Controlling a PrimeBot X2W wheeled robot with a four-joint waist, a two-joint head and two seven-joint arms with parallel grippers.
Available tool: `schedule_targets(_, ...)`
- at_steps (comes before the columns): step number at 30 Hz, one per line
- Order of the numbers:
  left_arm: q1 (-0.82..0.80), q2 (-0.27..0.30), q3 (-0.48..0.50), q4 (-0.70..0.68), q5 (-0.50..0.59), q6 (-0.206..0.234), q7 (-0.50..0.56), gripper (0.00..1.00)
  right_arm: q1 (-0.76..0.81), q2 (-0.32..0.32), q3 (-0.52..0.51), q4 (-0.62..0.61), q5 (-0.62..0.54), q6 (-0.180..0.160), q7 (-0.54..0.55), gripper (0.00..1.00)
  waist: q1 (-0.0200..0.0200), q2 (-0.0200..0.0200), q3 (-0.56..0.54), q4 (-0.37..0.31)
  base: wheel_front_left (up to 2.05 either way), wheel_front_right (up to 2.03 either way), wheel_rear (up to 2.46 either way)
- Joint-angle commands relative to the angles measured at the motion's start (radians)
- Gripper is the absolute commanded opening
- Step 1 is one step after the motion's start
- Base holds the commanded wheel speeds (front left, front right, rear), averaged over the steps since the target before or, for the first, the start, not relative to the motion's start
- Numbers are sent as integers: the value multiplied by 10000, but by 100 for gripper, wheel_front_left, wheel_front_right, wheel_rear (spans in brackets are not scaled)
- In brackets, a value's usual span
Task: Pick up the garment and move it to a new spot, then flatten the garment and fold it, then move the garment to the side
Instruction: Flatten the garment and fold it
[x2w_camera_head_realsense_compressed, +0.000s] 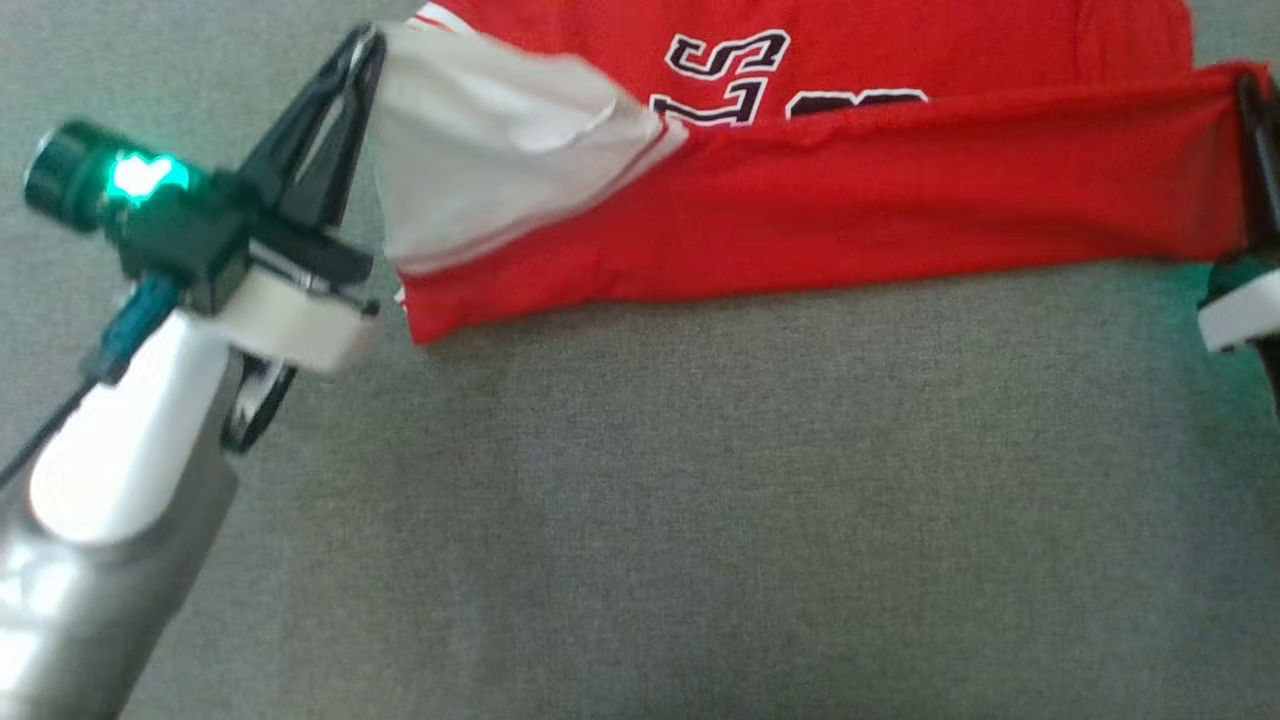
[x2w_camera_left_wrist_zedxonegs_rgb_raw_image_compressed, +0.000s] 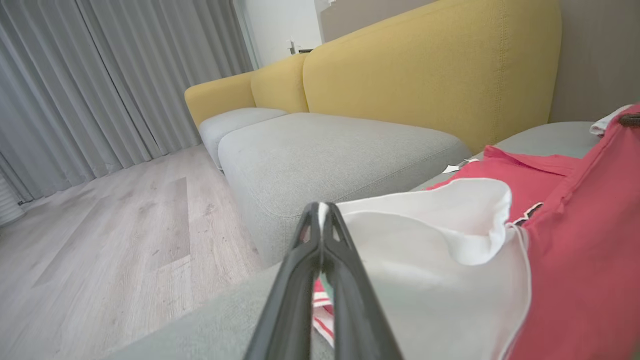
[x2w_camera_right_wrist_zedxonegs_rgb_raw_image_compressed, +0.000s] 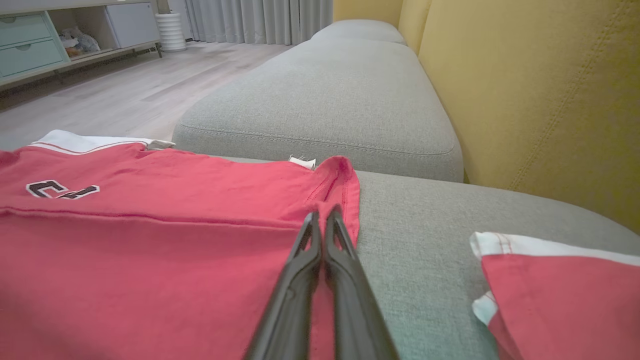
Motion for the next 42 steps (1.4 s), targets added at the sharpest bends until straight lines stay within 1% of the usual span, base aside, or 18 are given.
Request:
schedule_targets(1,-733,197,335,99,122,-88,-75,0,-248,-346,215,62,97,-9,-154,0,-3,0,231,-32,0,0,0)
schedule_targets(4,-1223,16,248,685,204,-157,-127,0,-634,-277,369,453,111,-9,-221,0,-3,0,405,-61,0,0,0)
schedule_targets(5,-1332,-51,210,930,203,-176,-118,17,-748,-235,412,582,119,-9,-248,43,-3,0,453,-72,0,0,0)
schedule_targets(6,-1413,-122,183,1157,195,-185,-120,49,-845,-182,436,705,139,-9,-279,100,-3,0,479,-81,0,0,0)
schedule_targets(7,-1470,-196,177,1343,181,-172,-145,100,-930,-121,453,810,163,-9,-314,100,-3,0,498,-97,0,0,0)
schedule_targets(11,-1251,-473,238,1785,78,76,-292,100,-1066,68,488,966,266,-9,-443,100,-3,0,410,-196,0,0,0)
schedule_targets(13,-899,-605,391,1794,-46,355,-365,100,-1014,139,328,955,286,-9,-480,100,-3,0,263,-252,0,0,0)
schedule_targets(14,-422,-769,579,1681,-228,650,-418,100,-888,206,70,808,268,-9,-494,100,-3,0,90,-293,0,0,0)
schedule_targets(16,151,-975,777,1484,-435,964,-450,100,-606,325,-197,565,196,-9,-498,100,-3,0,-133,-322,0,0,0)
schedule_targets(18,774,-1199,958,1260,-664,1240,-468,100,-261,484,-469,343,92,-9,-500,100,-3,0,-367,-336,0,0,0)
schedule_targets(22,1949,-1672,1207,935,-1183,1626,-479,100,375,819,-802,88,-126,-9,-501,100,-3,0,-745,-376,0,0,0)
schedule_targets(27,2812,-2112,1052,929,-1614,1738,-252,100,848,1146,-953,-2,-295,-9,-502,100,-3,0,-965,-400,0,0,0)
schedule_targets(33,3082,-2279,990,1521,-1882,2189,720,100,925,1281,-950,17,-397,-9,-503,100,-3,0,-936,-408,0,0,0)
schedule_targets(37,2998,-2289,1015,1817,-1960,2357,1085,100,886,1316,-915,45,-424,-9,-503,100,-3,0,-864,-412,0,0,0)
schedule_targets(41,2890,-2297,868,2153,-2076,2274,1635,100,855,1339,-832,156,-409,-9,-503,100,-3,0,-805,-410,0,0,0)
schedule_targets(42,2880,-2307,807,2189,-2106,2200,1739,98,850,1345,-816,189,-407,-9,-503,100,-3,0,-811,-408,0,0,0)
